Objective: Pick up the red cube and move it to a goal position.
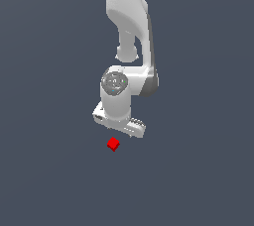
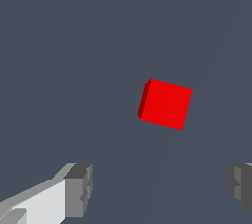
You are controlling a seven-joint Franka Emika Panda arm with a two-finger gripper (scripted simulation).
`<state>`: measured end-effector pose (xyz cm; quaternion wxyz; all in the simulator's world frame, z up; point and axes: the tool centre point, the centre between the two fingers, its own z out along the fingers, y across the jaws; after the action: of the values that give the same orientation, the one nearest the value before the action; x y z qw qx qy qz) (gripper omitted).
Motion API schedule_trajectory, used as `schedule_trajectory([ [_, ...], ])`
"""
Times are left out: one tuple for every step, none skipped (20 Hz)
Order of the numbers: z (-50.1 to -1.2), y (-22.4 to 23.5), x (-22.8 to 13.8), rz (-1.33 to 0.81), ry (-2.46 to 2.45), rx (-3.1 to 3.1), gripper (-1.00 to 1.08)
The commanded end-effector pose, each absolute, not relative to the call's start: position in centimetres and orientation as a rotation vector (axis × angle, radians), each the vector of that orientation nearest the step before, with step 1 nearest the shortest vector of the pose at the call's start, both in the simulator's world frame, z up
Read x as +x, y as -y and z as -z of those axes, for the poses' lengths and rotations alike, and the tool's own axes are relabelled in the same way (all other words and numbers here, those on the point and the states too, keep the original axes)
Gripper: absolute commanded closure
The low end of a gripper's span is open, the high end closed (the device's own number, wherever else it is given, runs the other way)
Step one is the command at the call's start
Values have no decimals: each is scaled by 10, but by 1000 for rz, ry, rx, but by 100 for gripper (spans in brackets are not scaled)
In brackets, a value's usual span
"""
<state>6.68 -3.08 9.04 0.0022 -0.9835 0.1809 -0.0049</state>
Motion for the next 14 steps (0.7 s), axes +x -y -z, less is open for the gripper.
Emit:
schedule_trajectory([
  [-72, 38, 75, 12, -665, -3068, -92],
  [-66, 40, 78, 11, -699, -3061, -92],
  [-60, 43, 81, 10, -731, -3054, -92],
  [-54, 45, 84, 9, -760, -3047, -92],
  [-49, 47, 86, 7, -787, -3040, -92],
  [-45, 49, 88, 6, -812, -3034, -92],
  [-41, 51, 90, 5, -834, -3028, -92],
  [-37, 53, 91, 4, -855, -3023, -92],
  [-33, 55, 93, 4, -873, -3018, -92],
  [-30, 56, 94, 3, -889, -3013, -92],
  [-28, 58, 95, 2, -903, -3009, -92],
  [-25, 59, 96, 2, -915, -3005, -92],
  [-24, 60, 97, 1, -925, -3002, -92],
  [-22, 60, 97, 1, -933, -3000, -92],
])
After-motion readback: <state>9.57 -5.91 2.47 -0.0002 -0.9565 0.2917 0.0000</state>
